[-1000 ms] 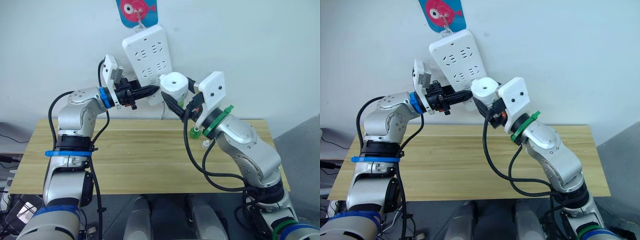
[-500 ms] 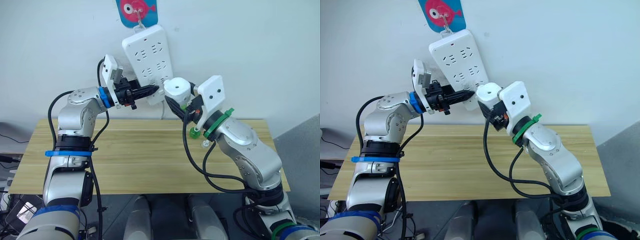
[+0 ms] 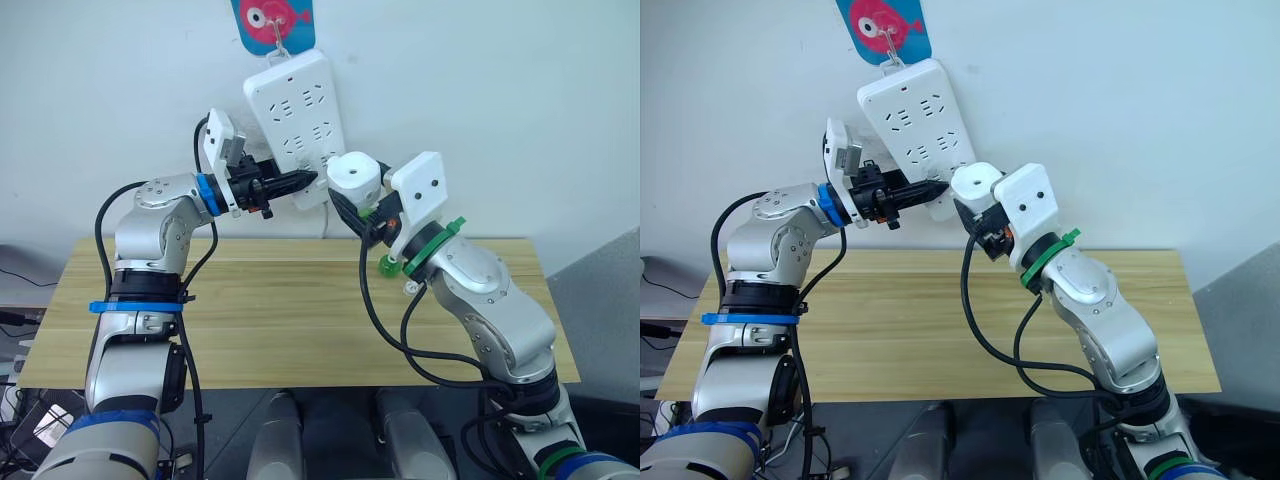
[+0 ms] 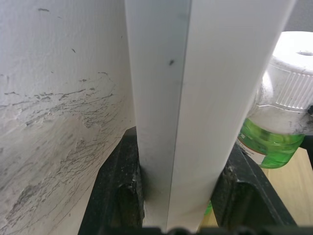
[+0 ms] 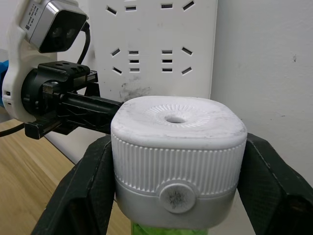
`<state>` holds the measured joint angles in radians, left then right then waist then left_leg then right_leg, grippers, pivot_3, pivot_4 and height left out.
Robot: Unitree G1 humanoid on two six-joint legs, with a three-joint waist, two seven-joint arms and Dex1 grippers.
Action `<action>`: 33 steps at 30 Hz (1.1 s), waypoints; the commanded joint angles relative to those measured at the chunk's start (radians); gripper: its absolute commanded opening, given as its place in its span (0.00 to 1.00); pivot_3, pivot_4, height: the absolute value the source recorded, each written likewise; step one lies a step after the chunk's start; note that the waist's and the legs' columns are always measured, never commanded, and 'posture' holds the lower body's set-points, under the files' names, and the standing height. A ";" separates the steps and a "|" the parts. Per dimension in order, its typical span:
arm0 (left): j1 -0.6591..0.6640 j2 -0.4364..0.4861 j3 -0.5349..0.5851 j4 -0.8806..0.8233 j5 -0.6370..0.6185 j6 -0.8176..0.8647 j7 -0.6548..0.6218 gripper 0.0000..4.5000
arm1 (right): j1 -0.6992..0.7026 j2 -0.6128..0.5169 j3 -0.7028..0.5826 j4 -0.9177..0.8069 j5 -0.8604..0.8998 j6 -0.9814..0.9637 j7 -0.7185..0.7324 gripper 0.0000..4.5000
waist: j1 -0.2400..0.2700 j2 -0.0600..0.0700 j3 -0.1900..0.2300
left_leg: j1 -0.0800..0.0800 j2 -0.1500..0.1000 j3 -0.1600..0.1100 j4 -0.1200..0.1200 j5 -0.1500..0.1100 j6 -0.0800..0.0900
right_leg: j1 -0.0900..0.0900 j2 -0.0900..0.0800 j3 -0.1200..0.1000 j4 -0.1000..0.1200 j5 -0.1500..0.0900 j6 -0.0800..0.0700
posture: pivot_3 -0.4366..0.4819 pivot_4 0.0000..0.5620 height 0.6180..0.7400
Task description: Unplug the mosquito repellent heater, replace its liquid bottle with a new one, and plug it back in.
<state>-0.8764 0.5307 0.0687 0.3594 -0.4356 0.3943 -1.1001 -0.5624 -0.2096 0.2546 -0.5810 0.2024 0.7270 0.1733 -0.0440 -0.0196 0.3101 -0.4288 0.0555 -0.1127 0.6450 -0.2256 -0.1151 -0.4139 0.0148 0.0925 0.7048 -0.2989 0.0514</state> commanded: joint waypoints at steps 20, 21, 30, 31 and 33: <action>0.006 -0.018 0.011 -0.090 -0.049 0.088 -0.001 0.30 | -0.088 0.144 0.052 0.142 -0.137 -0.036 -0.031 0.67 | -0.011 -0.001 0.000 | 0.000 0.000 0.001 0.000 0.003 0.000 | -0.005 0.000 0.001 0.010 0.000 0.000 | 0.45 0.44 1.00; 0.009 -0.018 0.011 -0.100 -0.056 0.100 -0.008 0.30 | -0.090 0.148 0.053 0.157 -0.137 -0.043 -0.028 0.67 | -0.014 0.000 -0.001 | 0.000 0.000 0.001 0.000 0.003 0.001 | -0.006 0.000 0.001 0.011 0.000 -0.001 | 0.45 0.44 1.00; 0.020 -0.012 0.019 -0.132 -0.063 0.168 -0.035 0.30 | -0.112 0.167 0.023 0.246 -0.128 -0.077 0.011 0.67 | -0.023 -0.001 -0.001 | 0.001 0.000 0.001 0.000 0.007 0.002 | -0.006 0.001 0.002 0.013 0.002 -0.003 | 0.45 0.44 1.00; 0.020 -0.012 0.020 -0.122 -0.051 0.155 -0.031 0.30 | -0.114 0.173 0.016 0.247 -0.117 -0.073 0.018 0.67 | -0.024 -0.001 -0.001 | 0.001 0.000 0.001 0.000 0.007 0.002 | -0.006 0.001 0.002 0.013 0.002 -0.003 | 0.45 0.44 1.00; 0.018 -0.009 0.019 -0.100 -0.029 0.127 -0.028 0.30 | -0.108 0.173 0.001 0.227 -0.106 -0.063 0.024 0.67 | -0.026 -0.001 -0.001 | 0.001 0.000 0.001 -0.001 0.007 0.002 | -0.006 0.001 0.002 0.014 0.002 -0.004 | 0.45 0.44 1.00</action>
<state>-0.8441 0.5467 0.1215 0.2923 -0.4265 0.5254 -1.0772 -0.6378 -0.0546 0.2713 -0.3814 0.0945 0.6544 0.2012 -0.0699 -0.0203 0.3093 -0.4273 0.0555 -0.1122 0.6443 -0.2181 -0.1127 -0.4200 0.0160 0.0941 0.7183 -0.2967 0.0477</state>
